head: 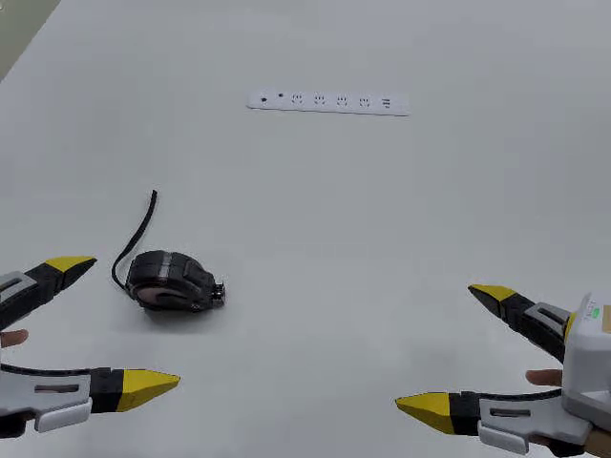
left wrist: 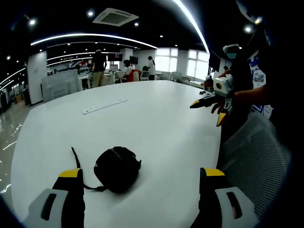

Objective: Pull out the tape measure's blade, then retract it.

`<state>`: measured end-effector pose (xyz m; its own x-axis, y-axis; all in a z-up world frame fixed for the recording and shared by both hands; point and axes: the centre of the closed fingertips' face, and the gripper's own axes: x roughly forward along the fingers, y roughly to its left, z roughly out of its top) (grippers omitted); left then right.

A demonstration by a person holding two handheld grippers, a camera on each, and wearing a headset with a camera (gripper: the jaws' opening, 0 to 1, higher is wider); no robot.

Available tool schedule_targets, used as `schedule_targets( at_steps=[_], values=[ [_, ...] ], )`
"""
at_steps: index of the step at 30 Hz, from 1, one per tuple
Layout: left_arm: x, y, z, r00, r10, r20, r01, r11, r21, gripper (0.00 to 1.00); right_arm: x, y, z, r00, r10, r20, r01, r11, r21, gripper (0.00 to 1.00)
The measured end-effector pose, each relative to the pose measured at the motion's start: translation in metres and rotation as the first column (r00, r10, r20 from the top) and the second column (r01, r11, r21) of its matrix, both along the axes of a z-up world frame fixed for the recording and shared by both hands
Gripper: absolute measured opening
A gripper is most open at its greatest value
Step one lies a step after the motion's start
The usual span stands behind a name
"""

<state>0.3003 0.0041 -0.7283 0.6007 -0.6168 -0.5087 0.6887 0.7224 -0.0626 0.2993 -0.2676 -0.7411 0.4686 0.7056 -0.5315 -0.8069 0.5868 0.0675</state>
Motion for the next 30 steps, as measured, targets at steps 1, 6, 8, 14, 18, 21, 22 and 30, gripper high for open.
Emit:
schedule_targets(
  at_steps=[1, 6, 8, 14, 18, 21, 22, 30],
  values=[
    [0.0, 0.0, 0.0, 1.0, -0.003, 0.0, 0.003, 1.0, 0.001, 0.99, 0.0, 0.0, 0.0, 1.0, 0.002, 0.0, -0.002, 1.0, -0.002, 0.98],
    [0.002, 0.002, -0.001, 1.0, -0.022, -0.003, 0.022, 1.0, 0.022, 0.96, 0.001, 0.0, -0.001, 1.0, 0.016, 0.003, -0.016, 1.0, -0.01, 0.97],
    [0.004, 0.003, 0.0, 0.999, -0.033, -0.002, 0.033, 0.999, 0.026, 0.94, 0.001, 0.001, 0.0, 1.0, 0.03, 0.006, -0.03, 0.999, -0.017, 0.95],
    [0.011, 0.004, 0.002, 0.997, -0.073, -0.002, 0.073, 0.996, 0.051, 0.9, 0.006, 0.006, 0.0, 0.998, 0.06, 0.011, -0.06, 0.998, -0.025, 0.92],
    [0.013, 0.003, 0.001, 0.994, -0.109, -0.011, 0.109, 0.991, 0.072, 0.86, 0.008, 0.009, -0.001, 0.996, 0.083, 0.013, -0.083, 0.996, -0.034, 0.88],
    [0.016, 0.003, 0.0, 0.99, -0.14, -0.015, 0.141, 0.986, 0.09, 0.84, 0.01, 0.012, 0.0, 0.994, 0.105, 0.016, -0.104, 0.994, -0.038, 0.86],
    [0.016, 0.002, 0.0, 0.988, -0.151, -0.018, 0.152, 0.984, 0.097, 0.83, 0.011, 0.014, 0.0, 0.994, 0.112, 0.017, -0.112, 0.993, -0.039, 0.85],
    [0.027, 0.002, -0.005, 0.974, -0.224, -0.046, 0.228, 0.963, 0.141, 0.76, 0.021, 0.026, 0.0, 0.985, 0.167, 0.038, -0.165, 0.985, -0.053, 0.77]
  ],
)
